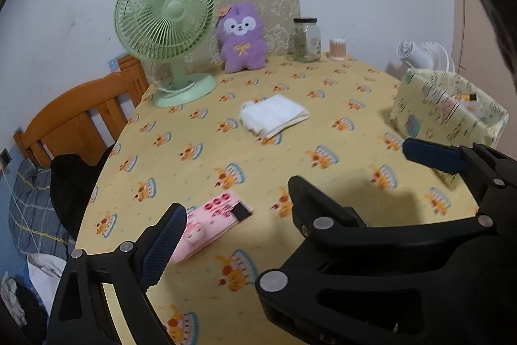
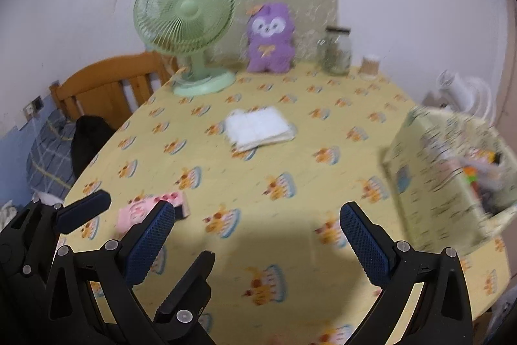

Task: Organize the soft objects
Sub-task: 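Move both tools back toward the pink wet-wipes pack and white cloth, then grasp the pink wet-wipes pack with the left tool while the right tool grasps the white folded cloth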

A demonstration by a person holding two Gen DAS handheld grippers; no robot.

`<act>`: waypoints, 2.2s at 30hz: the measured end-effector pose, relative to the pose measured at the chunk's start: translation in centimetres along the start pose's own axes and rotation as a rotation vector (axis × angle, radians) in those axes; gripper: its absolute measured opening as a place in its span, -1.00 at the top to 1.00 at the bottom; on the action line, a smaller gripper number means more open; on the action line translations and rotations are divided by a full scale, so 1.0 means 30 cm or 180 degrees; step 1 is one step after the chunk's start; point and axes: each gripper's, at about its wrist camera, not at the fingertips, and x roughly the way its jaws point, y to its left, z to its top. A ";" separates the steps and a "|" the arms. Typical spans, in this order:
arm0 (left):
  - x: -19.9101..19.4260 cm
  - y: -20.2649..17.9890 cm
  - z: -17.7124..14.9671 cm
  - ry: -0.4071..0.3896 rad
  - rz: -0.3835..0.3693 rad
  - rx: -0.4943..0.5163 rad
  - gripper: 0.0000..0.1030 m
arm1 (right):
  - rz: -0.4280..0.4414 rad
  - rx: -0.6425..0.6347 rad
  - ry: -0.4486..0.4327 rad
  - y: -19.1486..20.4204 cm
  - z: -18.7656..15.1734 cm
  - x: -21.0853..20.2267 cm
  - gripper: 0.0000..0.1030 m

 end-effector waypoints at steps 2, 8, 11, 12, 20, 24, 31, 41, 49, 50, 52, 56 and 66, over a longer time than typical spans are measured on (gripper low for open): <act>0.018 0.020 -0.019 0.0044 -0.0008 0.0030 -0.86 | 0.0087 -0.0019 0.0082 0.025 -0.013 0.035 -0.94; 0.077 0.092 -0.056 0.0197 0.0074 0.0034 -0.86 | 0.0114 -0.0042 0.0217 0.092 -0.045 0.125 -0.94; 0.120 0.139 -0.063 0.0333 0.0162 -0.0026 -0.78 | 0.0091 -0.0004 0.0278 0.112 -0.049 0.162 -0.94; 0.128 0.148 -0.066 0.0353 0.0183 -0.0028 -0.77 | 0.0075 -0.0010 0.0278 0.118 -0.051 0.169 -0.94; 0.195 0.200 -0.054 0.0531 -0.0022 -0.0004 -0.76 | -0.0007 0.0041 0.0354 0.144 -0.048 0.223 -0.94; 0.213 0.191 -0.040 0.0550 -0.0152 0.0044 -0.76 | -0.0059 0.0103 0.0415 0.132 -0.033 0.249 -0.94; 0.191 0.169 -0.057 0.0469 -0.0278 0.0240 -0.75 | -0.0115 0.0045 0.0524 0.118 -0.040 0.263 -0.94; 0.223 0.186 -0.016 0.0602 -0.0513 0.0061 0.17 | -0.0166 0.0155 0.0456 0.096 -0.022 0.258 -0.94; 0.211 0.152 0.028 0.0471 -0.0300 0.0003 0.67 | -0.0122 0.0009 0.0419 0.083 0.035 0.269 -0.94; 0.208 0.145 0.036 0.0439 -0.0276 -0.0013 0.69 | -0.0101 0.0027 0.0437 0.078 0.044 0.274 -0.94; 0.216 0.145 0.045 0.0459 -0.0274 -0.0066 0.71 | -0.0095 -0.0001 0.0431 0.074 0.062 0.281 -0.94; 0.239 0.147 0.049 0.0515 -0.0273 -0.0160 0.57 | -0.0072 -0.0168 0.0400 0.083 0.082 0.293 -0.94; 0.311 0.157 0.071 0.0713 -0.0306 -0.0411 -0.27 | 0.0079 -0.0070 0.0514 0.039 0.096 0.333 -0.94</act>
